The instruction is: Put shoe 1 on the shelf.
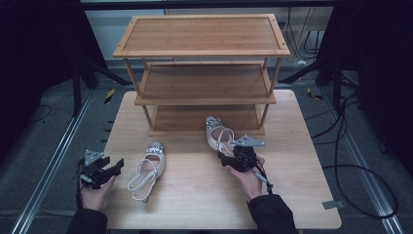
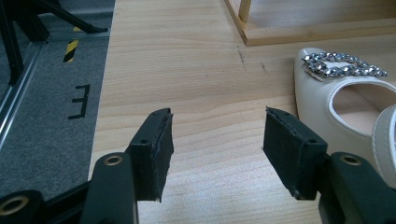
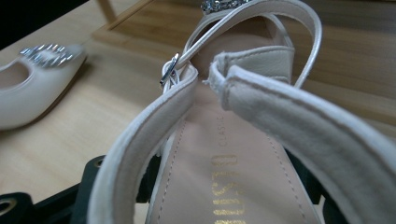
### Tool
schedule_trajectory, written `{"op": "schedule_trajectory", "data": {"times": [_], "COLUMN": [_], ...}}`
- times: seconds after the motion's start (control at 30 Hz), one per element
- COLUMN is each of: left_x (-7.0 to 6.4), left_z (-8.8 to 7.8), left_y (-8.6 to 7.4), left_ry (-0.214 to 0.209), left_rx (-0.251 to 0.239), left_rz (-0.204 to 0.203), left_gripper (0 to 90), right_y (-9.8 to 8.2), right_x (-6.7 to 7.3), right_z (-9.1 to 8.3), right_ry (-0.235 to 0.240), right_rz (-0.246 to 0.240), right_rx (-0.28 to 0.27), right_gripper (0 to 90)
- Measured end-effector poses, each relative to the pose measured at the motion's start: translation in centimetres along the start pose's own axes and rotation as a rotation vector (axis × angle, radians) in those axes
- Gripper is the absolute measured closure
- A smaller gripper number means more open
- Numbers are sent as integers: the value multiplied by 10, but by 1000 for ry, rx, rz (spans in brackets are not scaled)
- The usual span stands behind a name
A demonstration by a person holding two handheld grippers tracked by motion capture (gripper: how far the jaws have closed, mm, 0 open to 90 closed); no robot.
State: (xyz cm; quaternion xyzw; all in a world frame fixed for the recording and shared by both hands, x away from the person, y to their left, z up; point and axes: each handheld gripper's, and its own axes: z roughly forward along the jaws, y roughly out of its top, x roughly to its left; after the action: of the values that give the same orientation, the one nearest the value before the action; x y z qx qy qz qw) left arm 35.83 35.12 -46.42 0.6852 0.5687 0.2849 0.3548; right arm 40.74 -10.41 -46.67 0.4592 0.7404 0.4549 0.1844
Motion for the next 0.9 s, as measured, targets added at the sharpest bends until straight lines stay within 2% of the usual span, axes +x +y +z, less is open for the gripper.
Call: {"op": "schedule_trajectory", "data": {"times": [0.1, 0.23, 0.33, 0.47, 0.63, 0.7, 0.8, 0.83, 0.9], "left_x": [0, 1, 1, 3, 3, 3, 3, 3, 3], "left_z": [0, 0, 0, 0, 1, 1, 1, 1, 1], "left_y": [0, 0, 0, 0, 0, 0, 0, 0, 0], "left_ry": [-1, -4, -4, -4, -3, -5, -5, -6, -6], "left_rx": [0, -3, -4, -3, 0, 1, 3, 2, 0], "left_rz": [0, -2, -3, -7, -8, -7, -6, -6, -6], "left_gripper": [418, 418, 418, 419, 419, 419, 419, 418, 418], "right_y": [7, 13, 18, 24, 29, 30, 30, 29, 29], "right_x": [-2, -8, -12, -16, -19, -19, -18, -19, -20], "right_z": [19, 45, 63, 78, 92, 93, 94, 93, 88], "right_ry": [-42, -87, -125, -167, -210, -213, -222, -224, -216], "right_rz": [14, 60, 69, 76, 86, 89, 58, 41, 42], "right_rx": [5, -11, -21, -32, -6, -10, -2, -7, -34], "right_gripper": [391, 390, 389, 388, 382, 378, 343, 323, 282]}}
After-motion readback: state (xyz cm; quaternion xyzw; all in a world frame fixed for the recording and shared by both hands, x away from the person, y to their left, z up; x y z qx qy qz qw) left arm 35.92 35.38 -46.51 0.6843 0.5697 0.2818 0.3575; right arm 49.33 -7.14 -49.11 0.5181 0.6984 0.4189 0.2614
